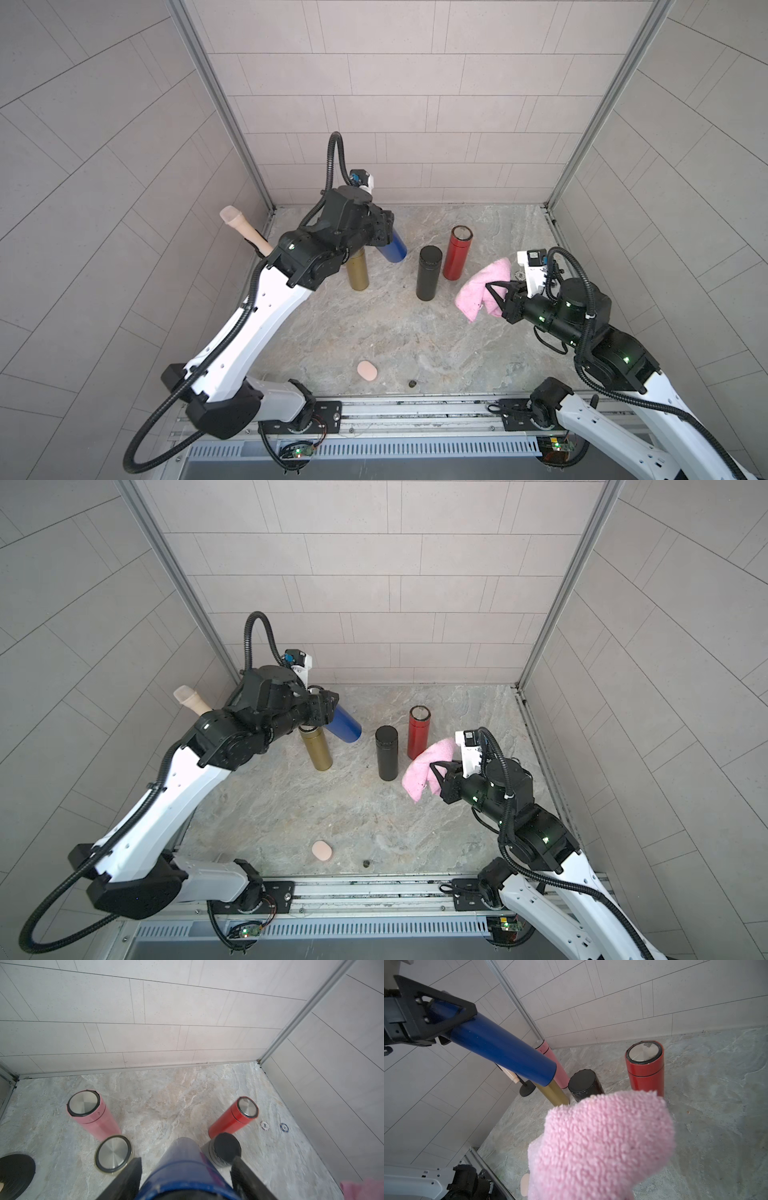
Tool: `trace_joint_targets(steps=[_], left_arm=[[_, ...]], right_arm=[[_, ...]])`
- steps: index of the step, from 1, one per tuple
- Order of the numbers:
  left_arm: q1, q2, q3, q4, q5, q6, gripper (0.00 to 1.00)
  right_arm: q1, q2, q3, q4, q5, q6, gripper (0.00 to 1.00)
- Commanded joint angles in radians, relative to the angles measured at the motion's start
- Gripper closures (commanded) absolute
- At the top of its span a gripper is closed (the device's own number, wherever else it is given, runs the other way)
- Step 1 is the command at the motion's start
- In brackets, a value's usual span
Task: Wipe the surface of the thermos
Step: Pick up the thermos from the center of the board, then wipe the dirt from the surface of the thermos.
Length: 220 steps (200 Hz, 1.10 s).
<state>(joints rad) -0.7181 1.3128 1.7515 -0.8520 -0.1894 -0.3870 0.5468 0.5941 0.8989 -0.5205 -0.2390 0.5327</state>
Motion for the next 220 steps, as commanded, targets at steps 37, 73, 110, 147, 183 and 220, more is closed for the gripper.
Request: trace_joint_targets(steps=[37, 73, 110, 147, 183, 220], left_arm=[[-0.279, -0.150, -0.203, -0.105, -0.084, -0.109, 1.00], [-0.407, -0.131, -0.426, 0.142, -0.119, -0.132, 1.00], [-0.424, -0.052, -0.560, 0.410, -0.097, -0.116, 1.00], [-0.431, 0.031, -0.559, 0.480, -0.087, -0.072, 1.00], [-0.431, 0.088, -0.578, 0.546, -0.061, -0.074, 1.00], [-0.432, 0.142, -0.576, 0.586, -0.056, -0.108, 1.00]], right_arm=[[0.014, -0.083, -0.169, 0.007, -0.134, 0.082, 1.00], [0.051, -0.144, -0.349, 0.077, -0.052, 0.163, 1.00], [0.062, -0.134, -0.459, 0.102, 0.082, 0.194, 1.00], [0.062, -0.047, -0.509, 0.197, 0.078, 0.213, 1.00], [0.067, 0.069, -0.506, 0.199, 0.067, 0.226, 1.00], [0.076, 0.127, -0.525, 0.270, 0.033, 0.229, 1.00]])
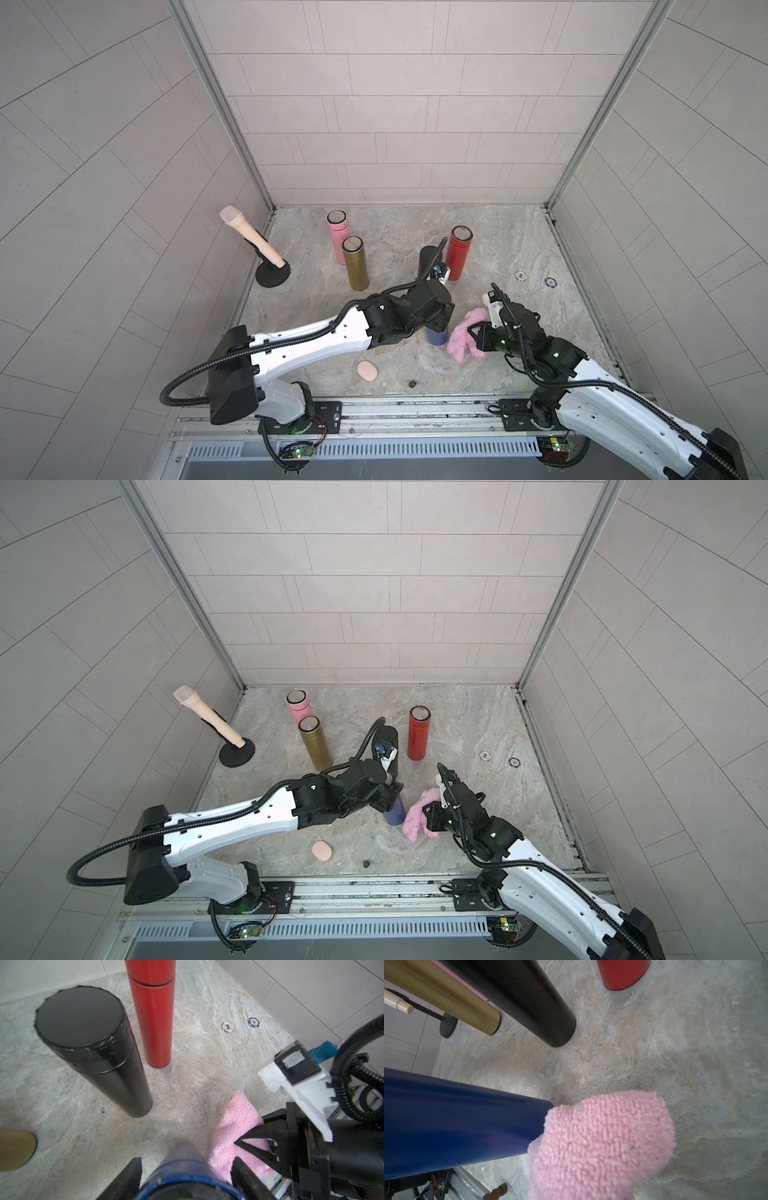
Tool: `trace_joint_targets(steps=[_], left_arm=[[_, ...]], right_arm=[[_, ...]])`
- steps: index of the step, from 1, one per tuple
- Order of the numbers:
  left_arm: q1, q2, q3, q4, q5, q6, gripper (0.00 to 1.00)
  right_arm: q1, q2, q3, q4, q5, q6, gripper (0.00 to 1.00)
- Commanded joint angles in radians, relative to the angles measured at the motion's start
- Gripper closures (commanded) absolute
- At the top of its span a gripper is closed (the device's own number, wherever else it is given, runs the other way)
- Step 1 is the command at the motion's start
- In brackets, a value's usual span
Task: Wipe the surface of the thermos
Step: Wipe the dirt from the surface of the thermos.
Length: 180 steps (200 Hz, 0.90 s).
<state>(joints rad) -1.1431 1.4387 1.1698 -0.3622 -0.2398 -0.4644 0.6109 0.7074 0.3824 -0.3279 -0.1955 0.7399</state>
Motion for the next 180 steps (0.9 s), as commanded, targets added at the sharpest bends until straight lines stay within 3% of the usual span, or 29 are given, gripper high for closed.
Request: trace_joint_targets(steps=[1, 109, 148, 180], left_arm=[[-0.007, 0.017, 0.005, 0.098, -0.005, -0.032, 1.00], [-0.014, 0.117, 0.068, 0.069, -0.007, -0.099, 1.00], [-0.015, 0.117, 0.077, 0.038, -0.055, -0.162, 1.00], [-0.025, 0.110, 0.071, 0.028, -0.101, -0.239, 1.00]], right_arm=[[0.012, 0.014, -0.008, 0.080, -0.012, 0.023, 1.00], [0.049, 0.006, 0.132, 0.300, -0.171, 0.086, 1.00], [0.071, 0.022, -0.020, 0.201, -0.042, 0.090, 1.00], [0.096, -0.062, -0.097, 0.178, 0.019, 0.103, 1.00]])
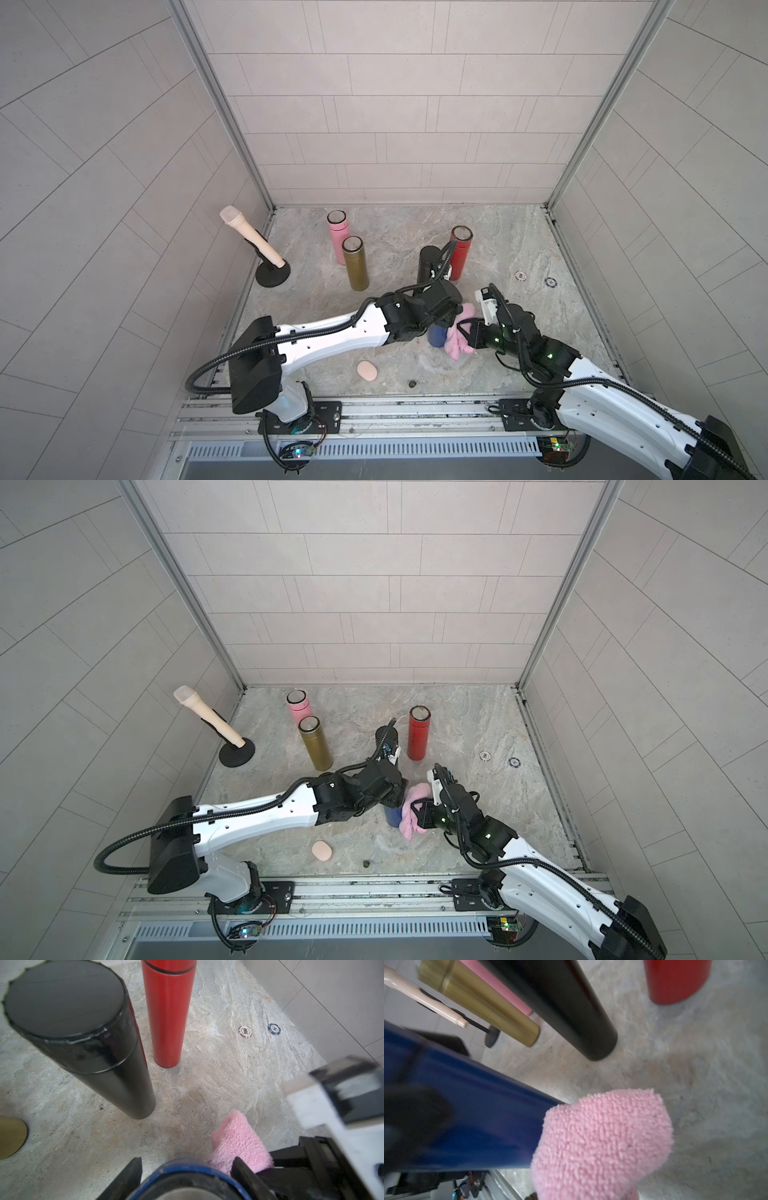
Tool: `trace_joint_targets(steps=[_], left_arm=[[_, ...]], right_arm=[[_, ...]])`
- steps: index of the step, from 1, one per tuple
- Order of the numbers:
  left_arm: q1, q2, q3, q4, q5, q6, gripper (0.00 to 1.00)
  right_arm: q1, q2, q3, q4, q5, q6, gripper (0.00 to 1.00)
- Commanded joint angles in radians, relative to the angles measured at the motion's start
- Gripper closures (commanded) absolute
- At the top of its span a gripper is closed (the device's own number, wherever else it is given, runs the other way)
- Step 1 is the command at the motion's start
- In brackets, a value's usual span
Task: Wipe the surface of the thermos
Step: Wipe the dirt from the surface of the thermos.
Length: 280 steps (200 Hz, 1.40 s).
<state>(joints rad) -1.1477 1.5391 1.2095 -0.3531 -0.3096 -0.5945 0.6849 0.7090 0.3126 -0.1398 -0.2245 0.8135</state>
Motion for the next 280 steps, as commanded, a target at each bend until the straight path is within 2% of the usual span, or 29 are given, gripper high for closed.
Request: trace_joint_targets(steps=[1, 46, 79, 122, 153, 189, 212, 240, 265, 280], left_arm=[[-0.021, 0.011, 0.032, 0.017, -0.035, -0.113, 1.00], [-0.044, 0.052, 0.077, -0.021, -0.090, -0.230, 1.00], [-0.057, 0.092, 0.127, -0.067, -0.058, -0.258, 1.00], [-0.069, 0.113, 0.146, -0.053, -0.018, -0.249, 1.00], [-0.068, 0.114, 0.151, -0.057, -0.006, -0.236, 1.00], [-0.068, 0.131, 0.164, -0.058, 0.020, -0.218, 1.00], [-0.069, 0.137, 0.174, -0.054, 0.049, -0.171, 1.00], [-0.070, 0.127, 0.182, -0.049, 0.115, -0.028, 1.00], [-0.070, 0.093, 0.183, -0.112, 0.128, 0.105, 1.00], [-0.069, 0.060, 0.172, -0.147, 0.123, 0.173, 1.00]], right_arm=[[0.022, -0.068, -0.027, -0.010, 0.049, 0.030, 1.00], [0.075, -0.159, 0.060, 0.023, 0.067, -0.011, 1.00], [0.113, -0.123, 0.105, 0.105, 0.083, -0.020, 1.00], [0.128, -0.057, -0.049, 0.117, 0.131, 0.041, 1.00], [0.130, -0.155, -0.156, 0.040, 0.208, 0.093, 1.00], [0.129, -0.303, -0.103, 0.016, 0.235, 0.052, 1.00], [0.129, -0.300, -0.029, 0.067, 0.197, 0.024, 1.00], [0.128, -0.174, 0.042, 0.089, 0.091, 0.003, 1.00], [0.114, -0.094, 0.029, -0.054, 0.034, -0.059, 1.00], [0.056, -0.088, -0.014, -0.103, -0.016, -0.058, 1.00]])
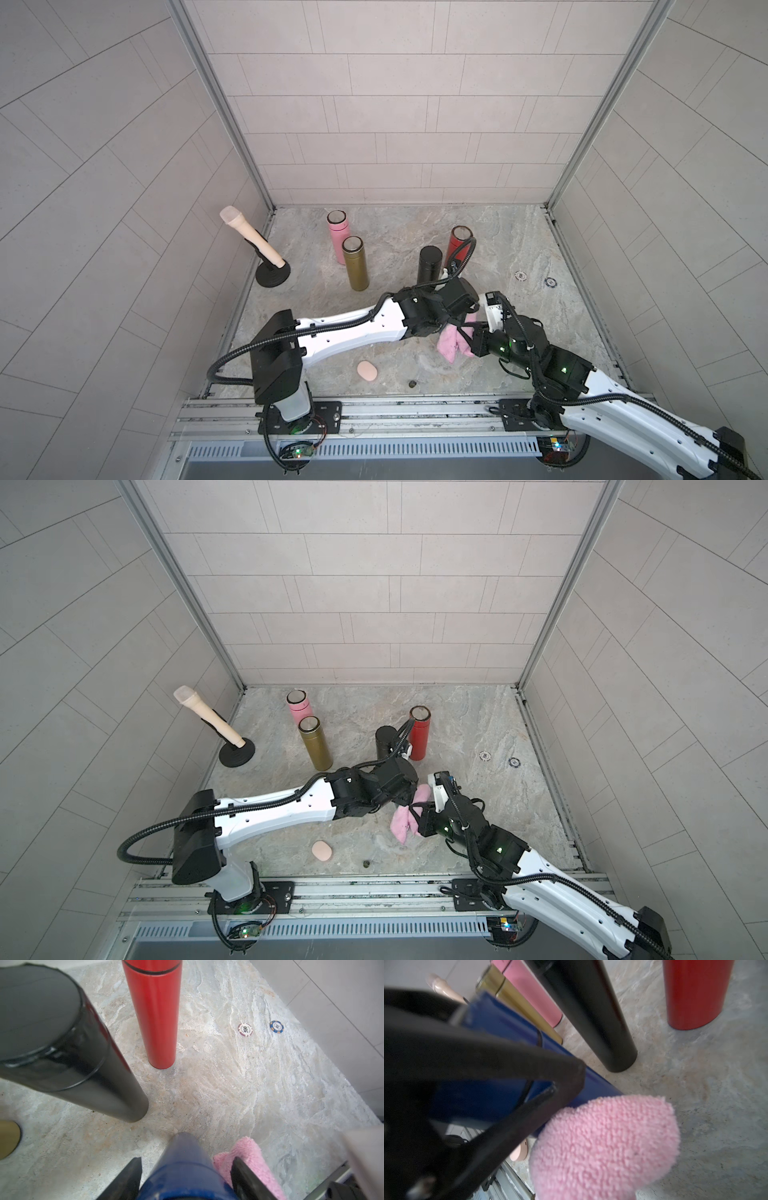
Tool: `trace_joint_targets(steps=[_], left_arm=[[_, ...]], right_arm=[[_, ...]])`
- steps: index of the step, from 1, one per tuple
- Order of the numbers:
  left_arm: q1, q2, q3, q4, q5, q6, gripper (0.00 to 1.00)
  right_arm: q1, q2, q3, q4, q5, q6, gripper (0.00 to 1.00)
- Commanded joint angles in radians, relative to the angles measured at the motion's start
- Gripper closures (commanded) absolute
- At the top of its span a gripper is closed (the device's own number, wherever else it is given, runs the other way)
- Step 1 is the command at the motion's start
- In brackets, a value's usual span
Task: Wipe the surface of the thermos
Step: Wipe the dirt from the surface of the thermos.
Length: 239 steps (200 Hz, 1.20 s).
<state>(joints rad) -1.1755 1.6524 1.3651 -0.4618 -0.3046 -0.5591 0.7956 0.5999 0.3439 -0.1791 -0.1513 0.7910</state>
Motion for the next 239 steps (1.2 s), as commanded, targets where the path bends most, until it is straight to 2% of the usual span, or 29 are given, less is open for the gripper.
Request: trace_joint_targets(steps=[1, 26, 48, 70, 92, 108, 127, 148, 171, 211, 239], left_arm=[[-0.041, -0.056, 0.015, -0.040, 0.117, 0.141, 1.00], [-0.034, -0.126, -0.043, -0.030, 0.107, 0.220, 1.00], [-0.027, -0.180, -0.108, 0.020, 0.165, 0.307, 1.00], [-0.021, -0.211, -0.147, 0.056, 0.243, 0.395, 1.00], [-0.012, -0.248, -0.218, 0.160, 0.281, 0.440, 1.00], [-0.008, -0.269, -0.270, 0.229, 0.285, 0.467, 1.00], [-0.008, -0.275, -0.295, 0.260, 0.266, 0.487, 1.00], [-0.008, -0.269, -0.296, 0.263, 0.231, 0.489, 1.00], [-0.007, -0.274, -0.309, 0.289, 0.206, 0.487, 1.00], [-0.009, -0.283, -0.348, 0.334, 0.175, 0.466, 1.00], [-0.007, -0.264, -0.348, 0.340, 0.173, 0.451, 1.00]], right_arm=[[-0.060, 0.021, -0.054, -0.064, -0.092, -0.034, 1.00], [-0.209, 0.043, -0.109, -0.051, -0.201, -0.027, 1.00], [-0.299, 0.118, -0.092, 0.020, -0.291, -0.053, 1.00], [-0.333, 0.224, -0.033, 0.121, -0.403, -0.081, 1.00], [-0.345, 0.297, 0.074, 0.131, -0.566, -0.097, 1.00], [-0.349, 0.308, 0.147, 0.129, -0.684, -0.090, 1.00], [-0.352, 0.283, 0.231, 0.095, -0.754, -0.084, 1.00], [-0.352, 0.240, 0.306, 0.065, -0.781, -0.077, 1.00], [-0.347, 0.239, 0.281, 0.079, -0.787, -0.056, 1.00], [-0.319, 0.323, 0.030, 0.147, -0.678, -0.094, 1.00], [-0.317, 0.364, -0.049, 0.145, -0.589, -0.148, 1.00]])
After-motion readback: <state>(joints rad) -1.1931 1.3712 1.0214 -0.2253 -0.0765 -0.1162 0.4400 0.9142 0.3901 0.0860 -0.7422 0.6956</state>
